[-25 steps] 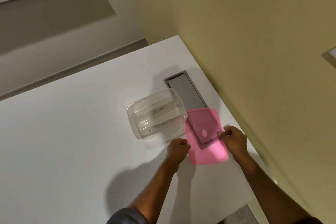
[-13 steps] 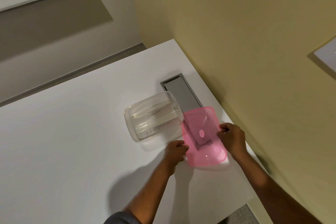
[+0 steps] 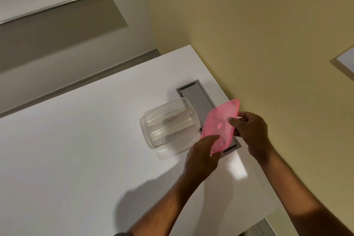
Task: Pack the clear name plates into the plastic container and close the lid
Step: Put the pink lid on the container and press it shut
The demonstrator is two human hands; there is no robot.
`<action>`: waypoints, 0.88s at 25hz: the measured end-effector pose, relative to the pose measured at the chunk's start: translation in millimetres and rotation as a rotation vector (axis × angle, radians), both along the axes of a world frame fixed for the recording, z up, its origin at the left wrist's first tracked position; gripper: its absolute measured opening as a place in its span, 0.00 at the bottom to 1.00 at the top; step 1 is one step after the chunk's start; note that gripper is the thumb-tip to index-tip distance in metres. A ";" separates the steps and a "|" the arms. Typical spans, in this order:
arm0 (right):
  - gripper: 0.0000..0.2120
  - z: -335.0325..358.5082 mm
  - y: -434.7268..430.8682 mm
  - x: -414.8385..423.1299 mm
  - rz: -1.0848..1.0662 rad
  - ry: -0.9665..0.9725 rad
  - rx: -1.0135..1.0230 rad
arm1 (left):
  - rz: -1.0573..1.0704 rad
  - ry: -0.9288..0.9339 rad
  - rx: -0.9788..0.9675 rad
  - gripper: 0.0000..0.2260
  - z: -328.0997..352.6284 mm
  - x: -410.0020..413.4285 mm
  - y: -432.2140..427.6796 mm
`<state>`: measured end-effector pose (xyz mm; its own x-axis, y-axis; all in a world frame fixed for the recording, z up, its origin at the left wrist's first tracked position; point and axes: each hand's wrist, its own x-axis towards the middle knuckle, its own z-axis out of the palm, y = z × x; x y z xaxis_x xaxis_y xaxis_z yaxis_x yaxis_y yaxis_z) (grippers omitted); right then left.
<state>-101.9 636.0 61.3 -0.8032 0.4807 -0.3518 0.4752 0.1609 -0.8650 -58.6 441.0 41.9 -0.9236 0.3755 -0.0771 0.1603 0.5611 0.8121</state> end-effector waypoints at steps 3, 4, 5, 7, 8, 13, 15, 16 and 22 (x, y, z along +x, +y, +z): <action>0.22 11.4 -5.0 -8.7 -0.050 0.029 -0.030 | 0.090 0.115 0.037 0.20 8.2 -0.6 -0.4; 0.23 14.6 -6.8 -11.5 -0.052 0.038 -0.030 | 0.112 0.140 0.045 0.18 10.8 -1.5 -0.9; 0.23 17.5 -9.2 -14.4 -0.043 0.053 -0.033 | 0.141 0.155 0.053 0.15 14.2 -3.1 -2.3; 0.20 21.5 -12.6 -19.3 -0.017 0.090 -0.047 | 0.230 0.102 0.103 0.08 20.1 -9.3 -6.2; 0.18 22.1 -13.7 -21.0 -0.006 0.104 -0.046 | 0.289 0.029 0.156 0.06 22.5 -14.6 -10.0; 0.18 16.1 -12.9 -30.3 0.045 0.115 0.203 | 0.531 -0.267 0.544 0.09 34.2 -38.4 -43.1; 0.22 8.9 -11.3 -36.0 0.089 0.054 0.297 | 0.584 -0.295 0.606 0.10 34.9 -47.6 -61.1; 0.23 5.0 -11.6 -38.4 0.109 0.019 0.311 | 0.612 -0.305 0.627 0.11 33.8 -52.1 -69.9; 0.03 -12.9 -30.4 -48.8 0.178 0.028 0.127 | 0.726 -0.375 0.608 0.12 25.4 -72.8 -113.5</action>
<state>-150.6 605.6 48.4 -0.8879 0.3697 -0.2739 0.4058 0.3488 -0.8448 -131.4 327.5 67.3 -0.8997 -0.1940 -0.3911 -0.3778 -0.1027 0.9202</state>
